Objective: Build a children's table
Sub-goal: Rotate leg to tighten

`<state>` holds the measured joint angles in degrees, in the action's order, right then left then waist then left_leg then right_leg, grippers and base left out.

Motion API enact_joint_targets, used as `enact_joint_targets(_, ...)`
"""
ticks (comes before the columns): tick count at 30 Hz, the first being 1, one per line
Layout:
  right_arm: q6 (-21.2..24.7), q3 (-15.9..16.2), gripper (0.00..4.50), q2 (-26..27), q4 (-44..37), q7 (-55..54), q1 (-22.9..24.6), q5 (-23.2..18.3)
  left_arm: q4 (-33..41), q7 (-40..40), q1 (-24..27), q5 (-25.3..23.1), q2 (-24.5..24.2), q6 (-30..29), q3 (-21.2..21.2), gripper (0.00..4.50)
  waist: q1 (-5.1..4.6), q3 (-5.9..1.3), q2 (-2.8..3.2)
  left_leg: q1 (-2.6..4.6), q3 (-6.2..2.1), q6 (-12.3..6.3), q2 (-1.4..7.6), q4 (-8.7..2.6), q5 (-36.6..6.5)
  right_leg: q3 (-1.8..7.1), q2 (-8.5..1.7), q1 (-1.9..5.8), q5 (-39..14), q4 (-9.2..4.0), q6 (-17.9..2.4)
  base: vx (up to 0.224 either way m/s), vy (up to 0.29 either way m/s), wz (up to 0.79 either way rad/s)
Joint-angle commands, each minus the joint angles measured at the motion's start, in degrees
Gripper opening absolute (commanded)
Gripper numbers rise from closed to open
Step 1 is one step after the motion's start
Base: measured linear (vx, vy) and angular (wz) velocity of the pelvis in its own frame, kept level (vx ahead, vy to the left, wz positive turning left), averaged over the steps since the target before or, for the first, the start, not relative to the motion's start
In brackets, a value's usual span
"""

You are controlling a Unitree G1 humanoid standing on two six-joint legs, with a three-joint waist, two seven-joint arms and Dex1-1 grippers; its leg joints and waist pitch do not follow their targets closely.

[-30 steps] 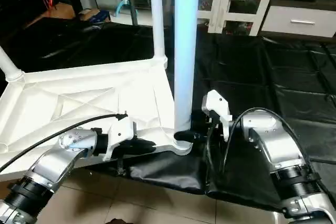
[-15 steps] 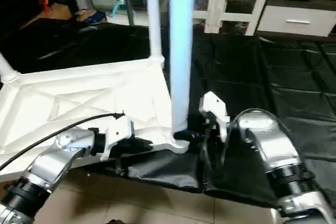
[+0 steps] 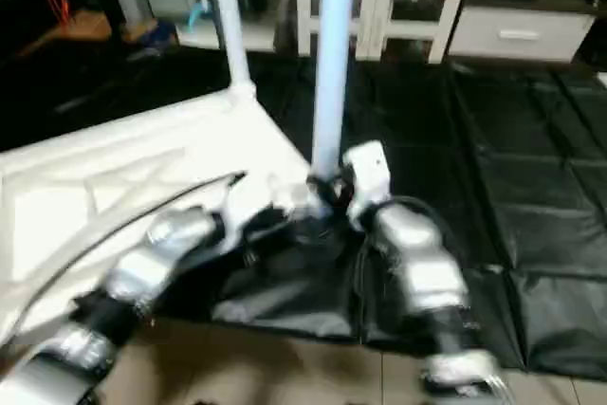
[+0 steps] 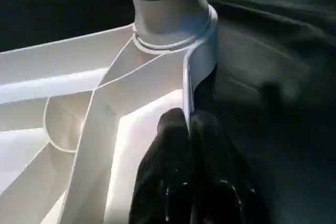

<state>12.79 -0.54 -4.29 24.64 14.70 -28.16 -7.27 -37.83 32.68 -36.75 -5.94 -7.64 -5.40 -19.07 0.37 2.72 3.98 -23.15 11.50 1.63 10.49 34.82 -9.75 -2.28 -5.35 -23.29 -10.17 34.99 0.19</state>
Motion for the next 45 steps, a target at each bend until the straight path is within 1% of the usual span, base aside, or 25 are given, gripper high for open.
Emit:
enact_joint_targets(1, -2.1, -0.8, 1.86, 2.1, 1.3, -2.9, -0.7, -0.9, -2.2, -7.5, -3.8, -0.2, -0.2, 1.1, 4.9, 0.0, 0.06, -4.6, -0.19, 1.75, -1.5, -0.21, 1.66, -4.2, -14.0, 1.26, -2.31, 2.25, -8.0, -4.26, -12.5, 0.0, 0.0, 0.0)
enact_joint_targets(2, -2.7, -0.5, 1.86, 2.4, 1.6, -2.5, -1.1, -1.1, -2.8, -7.4, -4.2, -0.3, -0.2, 1.4, 4.9, 0.0, 0.19, -4.62, -0.16, 1.71, -1.52, -0.52, 1.75, -4.19, -13.4, 1.25, -2.32, 2.35, -7.0, -4.18, -12.7, 0.0, 0.0, 0.0)
enact_joint_targets(4, -4.7, 0.7, 1.86, 2.9, 2.3, 0.1, -2.2, -1.8, -3.2, -7.0, -4.6, -0.5, -0.4, 2.0, 5.1, 0.0, 0.4, -4.85, -0.09, 1.48, -1.49, -2.47, 1.8, -3.9, -10.4, 1.14, -2.3, 2.73, -1.2, -3.55, -13.6, 0.0, 0.0, 0.0)
enact_joint_targets(5, -5.4, 1.0, 2.21, 3.1, 2.3, 1.4, -2.5, -2.3, -3.5, -7.0, -4.8, -0.5, -0.4, 2.2, 5.1, 0.0, 0.5, -4.86, -0.18, 1.46, -1.42, -3.56, 1.82, -3.75, -9.2, 1.13, -2.33, 2.79, 1.0, -3.38, -14.3, 0.0, 0.0, 0.0)
enact_joint_targets(6, -5.8, 1.3, 2.42, 2.9, 2.0, 2.7, -2.6, -2.4, -3.4, -6.8, -4.7, -0.6, -0.7, 2.4, 5.0, 0.0, 0.5, -4.86, -0.18, 1.46, -1.42, -3.56, 1.82, -3.75, -9.2, 1.13, -2.33, 2.79, 1.0, -3.38, -14.3, 0.0, 0.0, 0.0)
enact_joint_targets(7, -6.3, 1.4, 2.42, 2.6, 1.1, 4.7, -2.4, -3.0, -3.5, -6.4, -4.6, -0.7, -1.0, 3.0, 4.8, 0.0, 0.62, -4.87, -0.65, 1.39, -1.26, -5.15, 1.82, -3.56, -8.0, 1.15, -2.41, 2.97, 2.4, -3.3, -15.0, 0.0, 0.0, 0.0)
enact_joint_targets(9, -7.2, 0.9, 2.58, 0.8, -0.6, 7.5, -2.2, -3.6, -1.6, -4.2, -3.0, -1.8, -3.1, 4.4, 3.3, 0.0, 0.93, -4.88, -0.37, 1.36, -1.3, -6.4, 1.91, -3.43, -8.0, 1.16, -2.56, 3.03, 1.9, -3.22, -14.9, 0.0, 0.0, 0.0)
enact_joint_targets(10, -7.6, 0.5, 2.78, 0.6, -0.5, 7.4, -2.4, -3.3, -1.8, -3.8, -2.9, -2.3, -3.7, 5.3, 2.7, 0.0, 0.52, -4.77, -0.46, 0.79, -1.51, -6.59, 1.88, -3.62, -7.9, 1.01, -2.56, 3.39, 1.2, -3.03, -14.3, 0.0, 0.0, 0.0)
enact_joint_targets(11, -7.8, -0.3, 2.91, 0.3, -0.4, 7.2, -2.5, -3.3, -1.7, -2.9, -2.5, -2.3, -4.1, 5.8, 2.3, 0.0, 0.2, -4.69, -0.65, 0.91, -1.55, -6.24, 1.92, -3.66, -8.3, 0.95, -2.46, 3.25, -0.1, -3.21, -13.9, 0.0, 0.0, 0.0)
enact_joint_targets(12, -8.2, -1.1, 2.91, -0.2, -0.1, 7.2, -2.8, -3.6, -1.5, -2.3, -2.0, -1.9, -4.4, 5.9, 2.4, 0.0, 0.15, -4.7, -0.48, 1.18, -1.48, -6.12, 1.94, -3.62, -8.7, 1.0, -2.44, 2.99, -0.8, -3.27, -14.2, 0.0, 0.0, 0.0)
enact_joint_targets(13, -8.3, -1.6, 3.03, -1.1, -0.1, 8.3, -3.0, -4.2, -0.7, -1.4, -1.1, -1.7, -4.9, 6.1, 2.3, 0.0, 0.24, -4.62, -0.63, 1.5, -1.32, -5.81, 2.0, -3.61, -9.8, 1.09, -2.43, 2.73, -2.3, -3.59, -14.8, 0.0, 0.0, 0.0)
enact_joint_targets(14, -8.3, -1.6, 3.03, -1.1, -0.1, 8.3, -3.0, -4.2, -0.7, -1.4, -1.1, -1.7, -4.9, 6.1, 2.3, 0.0, 0.39, -4.68, -0.49, 1.57, -1.35, -5.65, 2.11, -3.62, -9.8, 1.13, -2.48, 2.78, -2.4, -3.5, -15.1, 0.0, 0.0, 0.0)
enact_joint_targets(15, -6.5, -2.2, 3.11, -2.7, -0.7, 11.7, -3.0, -6.1, 1.5, 1.5, 0.7, -1.0, -6.0, 7.1, 1.8, 0.0, 0.53, -4.61, -0.32, 1.61, -1.33, -5.53, 2.19, -3.69, -9.9, 1.14, -2.37, 2.75, -2.3, -3.48, -15.4, 0.0, 0.0, 0.0)
enact_joint_targets(16, -4.4, -1.4, 3.24, -5.9, -2.1, 16.9, -2.6, -6.9, 5.2, 6.6, 3.5, 0.8, -7.3, 8.2, 1.1, 0.0, 0.74, -4.59, -0.61, 1.44, -1.46, -5.77, 2.28, -3.74, -9.6, 1.04, -2.38, 3.09, -1.7, -3.23, -15.8, 0.0, 0.0, 0.0)
enact_joint_targets(18, -2.5, -0.8, 3.34, -8.5, -3.2, 21.0, -2.1, -7.3, 8.4, 11.3, 5.8, 3.2, -7.9, 8.1, 0.8, 0.0, 0.88, -4.52, -0.52, 1.62, -1.25, -5.89, 2.4, -3.69, -9.7, 1.1, -2.18, 2.69, -1.2, -3.2, -15.7, 0.0, 0.0, 0.0)
enact_joint_targets(21, -3.0, 2.3, 3.34, -15.5, -5.4, 32.7, -0.3, -7.3, 14.1, 18.3, 9.3, 6.4, -10.2, 7.4, -1.4, 0.0, 1.55, -4.3, -0.73, 1.67, -1.1, -5.5, 2.48, -3.75, -11.0, 1.25, -2.43, 2.74, -3.5, -3.33, -15.4, 0.0, 0.0, 0.0)
enact_joint_targets(24, -2.7, 4.4, 3.34, -19.7, -7.8, 40.8, 1.4, -8.4, 16.5, 20.9, 10.4, 7.8, -11.1, 6.9, -2.1, 0.0, 2.26, -3.83, -0.66, 2.36, -0.88, -3.8, 2.69, -4.12, -15.5, 1.45, -2.37, 2.05, -9.8, -4.05, -14.4, 0.0, 0.0, 0.0)
enact_joint_targets(26, -1.6, 5.2, 3.34, -22.3, -9.3, 45.5, 2.4, -9.7, 18.4, 22.8, 11.2, 8.7, -11.7, 6.3, -2.5, 0.0, 2.79, -3.85, -0.73, 2.56, -0.97, -2.56, 2.84, -4.29, -16.7, 1.55, -2.47, 2.05, -12.0, -4.24, -13.6, 0.0, 0.0, 0.0)
enact_joint_targets(27, -1.0, 5.4, 3.34, -23.3, -9.7, 47.2, 2.7, -10.3, 19.3, 23.6, 11.7, 9.1, -11.9, 5.8, -2.4, 0.0, 2.83, -3.73, -0.96, 2.65, -0.93, -2.2, 2.85, -4.38, -17.5, 1.62, -2.42, 1.93, -13.2, -4.33, -13.3, 0.0, 0.0, 0.0)
enact_joint_targets(28, -0.3, 5.8, 3.34, -24.9, -10.4, 49.8, 3.2, -10.9, 20.6, 24.9, 12.3, 9.8, -12.2, 5.1, -2.4, 0.0, 2.89, -3.63, -0.86, 2.76, -0.79, -1.84, 2.79, -4.42, -18.5, 1.7, -2.35, 1.61, -14.9, -4.58, -12.9, 0.0, 0.0, 0.0)
enact_joint_targets(29, 0.2, 6.1, 3.34, -26.1, -10.8, 51.7, 3.5, -11.1, 21.3, 25.5, 12.7, 9.8, -12.3, 4.7, -2.3, 0.0, 2.86, -3.64, -0.91, 2.7, -0.88, -1.54, 2.77, -4.44, -18.7, 1.69, -2.41, 1.69, -15.5, -4.54, -12.7, 0.0, 0.0, 0.0)
enact_joint_targets(32, -0.2, 6.6, 3.34, -27.2, -10.7, 53.2, 3.6, -10.7, 22.0, 25.9, 13.1, 9.2, -12.8, 4.5, -2.6, 0.0, 2.73, -3.61, -0.99, 2.3, -1.11, -1.11, 2.69, -4.63, -19.1, 1.68, -2.55, 1.83, -17.8, -4.76, -11.4, 0.0, 0.0, 0.0)
enact_joint_targets(37, -0.5, 7.5, 3.34, -27.1, -10.2, 53.8, 3.5, -9.9, 21.8, 25.9, 12.8, 8.5, -12.8, 4.4, -2.7, 0.0, 2.55, -3.65, -0.92, 2.22, -1.21, -0.93, 2.56, -4.63, -18.9, 1.61, -2.48, 1.67, -19.0, -4.98, -10.6, 0.0, 0.0, 0.0)
enact_joint_targets(38, -0.3, 7.7, 3.08, -27.2, -10.2, 54.3, 3.4, -10.0, 21.9, 26.1, 12.7, 8.2, -13.0, 4.2, -2.8, 0.0, 2.58, -3.71, -0.9, 2.24, -1.21, -0.95, 2.56, -4.59, -18.9, 1.6, -2.5, 1.69, -18.8, -4.96, -10.7, 0.0, 0.0, 0.0)
enact_joint_targets(45, 0.6, 9.1, 2.56, -28.4, -9.5, 57.9, 3.0, -9.9, 22.3, 27.0, 12.6, 7.9, -13.4, 3.6, -2.9, 0.0, 2.82, -3.98, -0.93, 2.01, -1.08, -2.49, 2.6, -4.32, -15.6, 1.54, -2.4, 2.01, -12.7, -4.36, -12.6, 0.0, 0.0, 0.0)
